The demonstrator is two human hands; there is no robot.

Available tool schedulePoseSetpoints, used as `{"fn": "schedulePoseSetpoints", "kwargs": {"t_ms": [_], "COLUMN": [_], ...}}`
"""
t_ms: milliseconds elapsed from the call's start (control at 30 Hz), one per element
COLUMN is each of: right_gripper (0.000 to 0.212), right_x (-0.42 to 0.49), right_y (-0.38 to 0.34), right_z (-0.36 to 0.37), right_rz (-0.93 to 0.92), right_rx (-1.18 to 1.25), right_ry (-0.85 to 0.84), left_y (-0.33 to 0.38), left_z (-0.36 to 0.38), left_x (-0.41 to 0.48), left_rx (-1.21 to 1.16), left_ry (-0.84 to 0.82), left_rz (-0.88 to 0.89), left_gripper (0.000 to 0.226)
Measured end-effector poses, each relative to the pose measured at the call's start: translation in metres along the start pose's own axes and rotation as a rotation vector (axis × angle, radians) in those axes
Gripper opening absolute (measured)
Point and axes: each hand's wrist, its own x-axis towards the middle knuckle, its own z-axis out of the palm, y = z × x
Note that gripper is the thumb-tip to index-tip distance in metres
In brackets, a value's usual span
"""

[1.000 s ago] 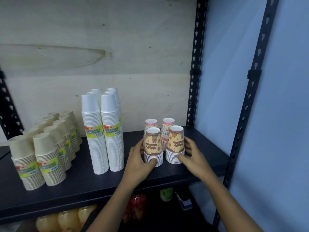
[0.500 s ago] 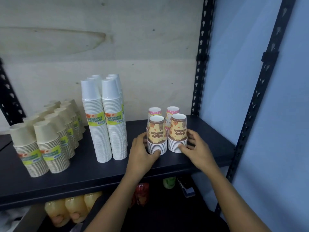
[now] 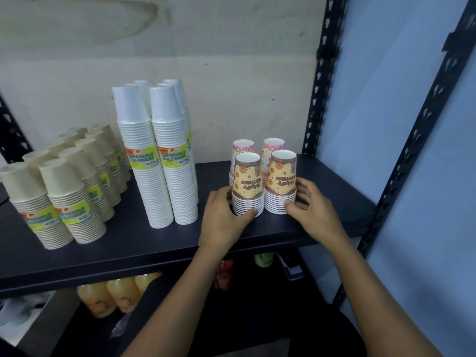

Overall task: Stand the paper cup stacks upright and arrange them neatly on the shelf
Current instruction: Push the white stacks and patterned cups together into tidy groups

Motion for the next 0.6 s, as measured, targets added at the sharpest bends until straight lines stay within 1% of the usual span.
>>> {"fn": "schedulePoseSetpoints", "kwargs": {"t_ms": [333,600], "right_gripper": [0.059,0.062], "right_x": [0.004,0.0068], "right_y": [0.0043,0.007], "right_z": [-0.003,-0.0051], "right_rz": [0.022,0.039], "right_rx": [0.032,0.065], "right_ry": [-0.045,-0.089], "left_y": [-0.0002,-0.001], "left_z": [-0.0006,-0.0011], "left_x": [-0.0005,-0.0016], "left_rx": [-0.011,-0.035], "left_ry": [-0.022,-0.045], "left_rz": [0.025,0.023], "left_gripper": [0.076,0.077]}}
